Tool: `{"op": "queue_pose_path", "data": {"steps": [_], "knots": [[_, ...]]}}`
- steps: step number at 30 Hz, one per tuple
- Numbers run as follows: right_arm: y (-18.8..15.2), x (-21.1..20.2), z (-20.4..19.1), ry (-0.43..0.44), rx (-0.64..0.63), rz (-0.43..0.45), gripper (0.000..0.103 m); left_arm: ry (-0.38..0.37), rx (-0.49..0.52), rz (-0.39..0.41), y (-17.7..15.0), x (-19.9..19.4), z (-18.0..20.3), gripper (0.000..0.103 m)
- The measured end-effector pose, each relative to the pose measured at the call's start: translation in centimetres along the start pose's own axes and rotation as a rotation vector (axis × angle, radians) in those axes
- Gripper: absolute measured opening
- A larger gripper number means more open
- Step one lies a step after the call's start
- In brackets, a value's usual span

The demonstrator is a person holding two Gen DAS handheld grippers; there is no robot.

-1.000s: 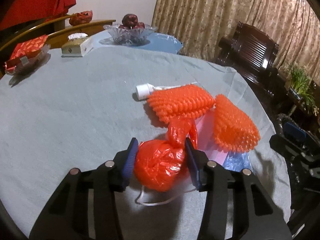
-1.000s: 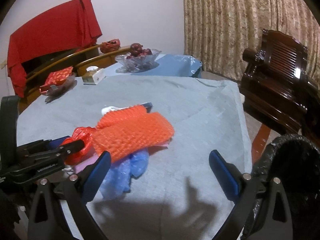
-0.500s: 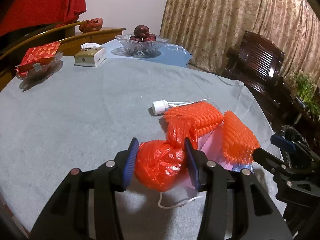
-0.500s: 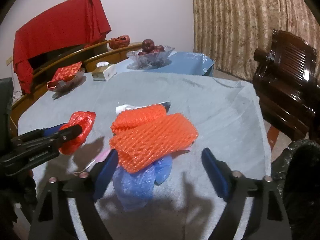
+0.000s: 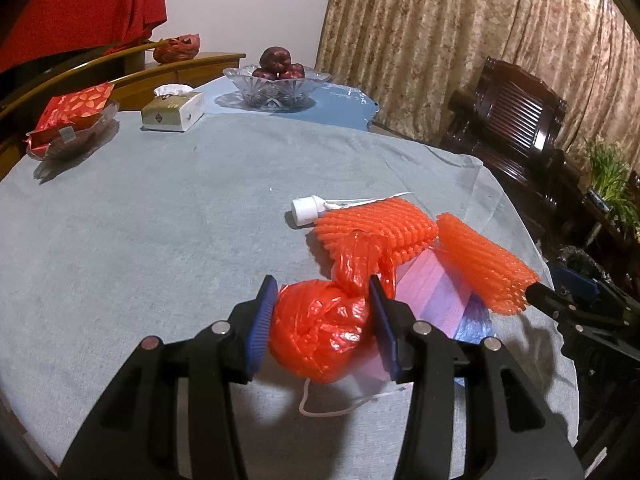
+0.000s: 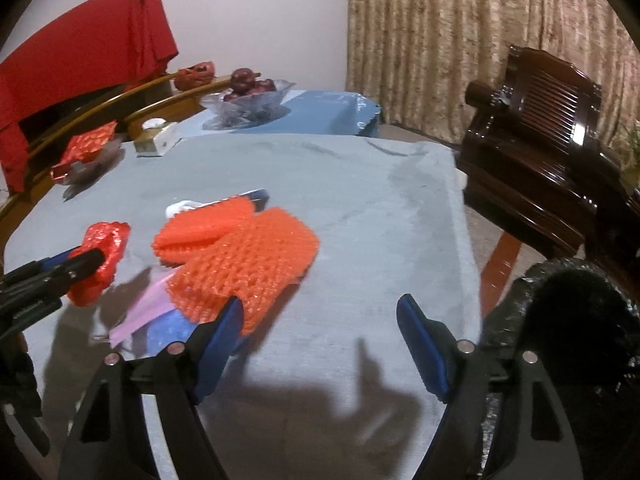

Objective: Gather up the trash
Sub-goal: 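Grasp the orange foam fruit net with the right tool while the left tool holds the red bag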

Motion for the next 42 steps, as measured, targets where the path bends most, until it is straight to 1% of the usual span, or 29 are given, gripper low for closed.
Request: {"op": "queue_pose_path", "data": {"steps": [3, 11, 16, 22, 29, 33, 37, 40, 42], "knots": [[-0.1, -0.3, -0.2, 0.007, -0.01, 0.002, 0.078, 0.011, -0.002, 0.003, 0.0, 0.0, 0.1, 0.044], [-0.1, -1.8, -1.8, 0.065, -0.044, 0.024, 0.078, 0.027, -0.01, 0.013, 0.1, -0.5, 0.1, 0.044], [0.4, -1.5, -2.8, 0.085, -0.045, 0.027, 0.078, 0.026, -0.005, 0.017, 0.0, -0.8, 0.3, 0.044], [0.4, -0.1, -2.4, 0.053, -0.021, 0.003, 0.078, 0.023, -0.001, 0.015, 0.1, -0.6, 0.4, 0.044], [-0.3, 1.5, -0.4, 0.004, 0.013, -0.026, 0.078, 0.016, 0.01, 0.009, 0.1, -0.3, 0.9, 0.044], [-0.5, 2.7, 0.3, -0.008, 0.021, -0.046, 0.078, 0.014, 0.017, 0.009, 0.3, 0.0, 1.3, 0.044], [-0.5, 3.5, 0.8, -0.026, 0.035, -0.047, 0.077, 0.013, 0.018, 0.007, 0.5, 0.5, 1.4, 0.044], [-0.5, 4.2, 1.2, -0.029, 0.041, -0.054, 0.073, 0.012, 0.014, 0.004, 0.6, 0.9, 1.5, 0.044], [-0.5, 4.7, 1.4, -0.034, 0.044, -0.062, 0.068, 0.016, 0.018, 0.001, 0.7, 1.3, 1.7, 0.044]]}}
Point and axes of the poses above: each gripper's, at about its wrist camera, not at the fingertips, and x roughly the way its jaws point, z to its right, y to its top, the point moved 5 cm from there along x, roughly the way its jaws point, and after that the axes turned 11 degrees about -z, right-handed, at the moved point
